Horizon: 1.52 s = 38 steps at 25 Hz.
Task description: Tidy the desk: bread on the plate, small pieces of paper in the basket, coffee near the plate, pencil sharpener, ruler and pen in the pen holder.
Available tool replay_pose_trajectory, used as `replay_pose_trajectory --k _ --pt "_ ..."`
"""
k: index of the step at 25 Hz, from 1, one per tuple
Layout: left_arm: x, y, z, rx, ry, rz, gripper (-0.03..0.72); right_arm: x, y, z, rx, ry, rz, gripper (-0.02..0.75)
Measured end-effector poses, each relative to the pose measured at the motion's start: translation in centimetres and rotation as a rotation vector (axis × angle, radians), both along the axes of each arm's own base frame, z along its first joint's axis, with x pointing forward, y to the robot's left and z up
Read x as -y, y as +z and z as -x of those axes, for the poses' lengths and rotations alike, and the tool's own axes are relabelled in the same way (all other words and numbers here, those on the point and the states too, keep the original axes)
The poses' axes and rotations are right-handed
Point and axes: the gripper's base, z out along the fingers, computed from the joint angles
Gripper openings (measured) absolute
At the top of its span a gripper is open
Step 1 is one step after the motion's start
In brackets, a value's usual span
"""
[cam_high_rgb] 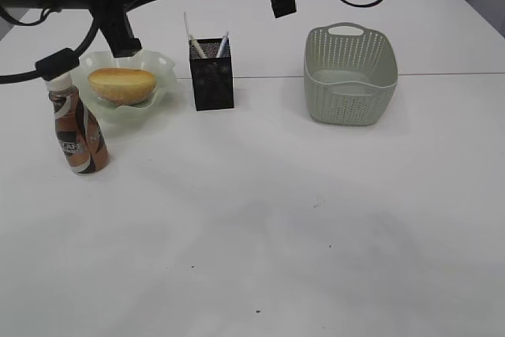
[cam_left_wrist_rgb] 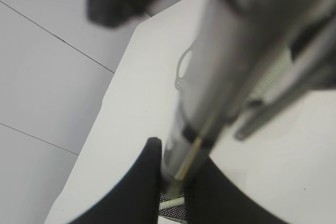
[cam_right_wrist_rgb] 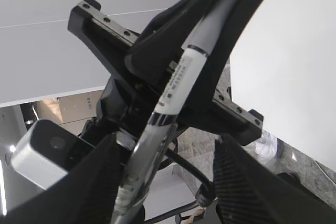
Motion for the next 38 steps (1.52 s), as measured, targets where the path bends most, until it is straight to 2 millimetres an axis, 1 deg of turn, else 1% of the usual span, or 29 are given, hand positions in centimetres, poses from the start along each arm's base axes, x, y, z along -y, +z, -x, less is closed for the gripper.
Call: replay_pose_trajectory --k 3,11,22,29,38 --pt "0.0 0.0 0.0 -0.001 0.001 0.001 0.073 0.13 0.02 -0.06 0.007 0.0 -0.001 0.412" --pt "0.03 -0.02 0.2 -0.014 -0.003 0.022 0.071 0.19 0.06 -0.06 0.029 0.012 -0.004 0.448" --pt "-0.01 0.23 0.33 -0.009 -0.003 0.027 0.071 0.16 0.17 0.0 0.039 0.021 -0.016 0.453" --pt "0.02 0.24 0.35 -0.011 -0.005 0.031 0.071 0.16 0.17 0.0 0.04 0.022 -0.016 0.486" --pt "0.03 0.27 0.37 -0.01 -0.007 0.033 0.071 0.15 0.16 0.02 0.044 0.025 -0.015 0.489"
